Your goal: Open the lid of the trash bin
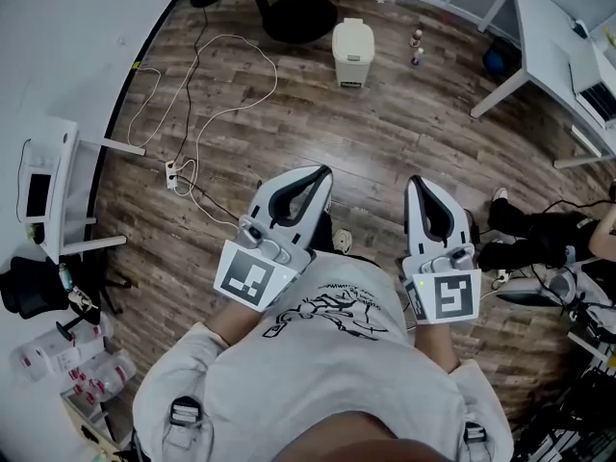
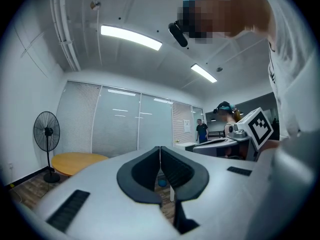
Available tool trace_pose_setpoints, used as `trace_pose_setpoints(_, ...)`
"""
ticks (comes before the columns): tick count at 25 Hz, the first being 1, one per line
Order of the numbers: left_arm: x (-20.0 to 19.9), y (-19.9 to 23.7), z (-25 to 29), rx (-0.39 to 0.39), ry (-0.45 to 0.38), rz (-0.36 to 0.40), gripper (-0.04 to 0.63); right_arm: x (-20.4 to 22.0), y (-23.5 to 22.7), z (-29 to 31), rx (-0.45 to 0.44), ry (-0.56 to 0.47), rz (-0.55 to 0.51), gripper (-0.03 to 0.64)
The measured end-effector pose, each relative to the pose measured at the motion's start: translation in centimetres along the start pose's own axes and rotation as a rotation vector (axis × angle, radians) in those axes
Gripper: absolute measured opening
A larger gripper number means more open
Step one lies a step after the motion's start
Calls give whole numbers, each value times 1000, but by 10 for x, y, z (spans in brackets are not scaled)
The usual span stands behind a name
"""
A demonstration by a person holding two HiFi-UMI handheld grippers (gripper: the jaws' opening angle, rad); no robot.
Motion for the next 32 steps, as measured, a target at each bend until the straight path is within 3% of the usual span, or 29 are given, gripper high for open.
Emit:
trace_pose_setpoints(10,2,47,37,12,-14,10,20,-2,-18,56,-6,-11,1,6)
trace_pose_setpoints(32,-9,242,89,-12,-43,5,20,-38,-9,263,-29,14,-55,6)
Point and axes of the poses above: the fingertips, and each gripper's own axes: z forward along the fingers, y to its left, x out of its underside, the point moved 2 cm from there along -z, backward along the fingers, and after that the axes turned 5 degrees about x, right-handed, at the moved point
